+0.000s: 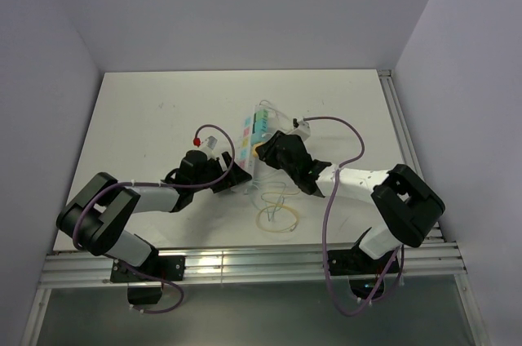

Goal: Insert the plug

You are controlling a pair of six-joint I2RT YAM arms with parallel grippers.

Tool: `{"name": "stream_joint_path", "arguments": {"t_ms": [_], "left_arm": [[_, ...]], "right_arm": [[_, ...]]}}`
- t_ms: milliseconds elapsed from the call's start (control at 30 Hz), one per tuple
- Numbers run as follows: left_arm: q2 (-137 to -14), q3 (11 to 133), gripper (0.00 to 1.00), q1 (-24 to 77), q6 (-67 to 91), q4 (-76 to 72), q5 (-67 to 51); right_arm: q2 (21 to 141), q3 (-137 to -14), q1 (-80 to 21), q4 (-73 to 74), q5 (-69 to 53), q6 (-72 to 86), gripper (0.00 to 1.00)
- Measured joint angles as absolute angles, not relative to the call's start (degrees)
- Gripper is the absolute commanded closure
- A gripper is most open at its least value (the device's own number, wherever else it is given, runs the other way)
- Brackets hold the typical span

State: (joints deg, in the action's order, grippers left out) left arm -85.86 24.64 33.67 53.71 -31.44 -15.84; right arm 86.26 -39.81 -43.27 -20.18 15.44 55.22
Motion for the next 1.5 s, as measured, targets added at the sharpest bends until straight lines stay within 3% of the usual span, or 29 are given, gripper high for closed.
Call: {"name": "stream_joint_path", "arguments": {"t_ms": [933, 1500], "left_arm": [[-89.5, 24.5, 1.0, 31.4, 58.6, -37.2, -16.5], [-92.0, 24.5, 1.0, 31.2, 61.5, -41.1, -18.0]], "right_arm": [[94.2, -51.3, -42.6, -14.3, 13.1, 52.3, 1.0], [98.9, -63.5, -36.9, 0.4, -4.2, 37.0, 1.0]]}}
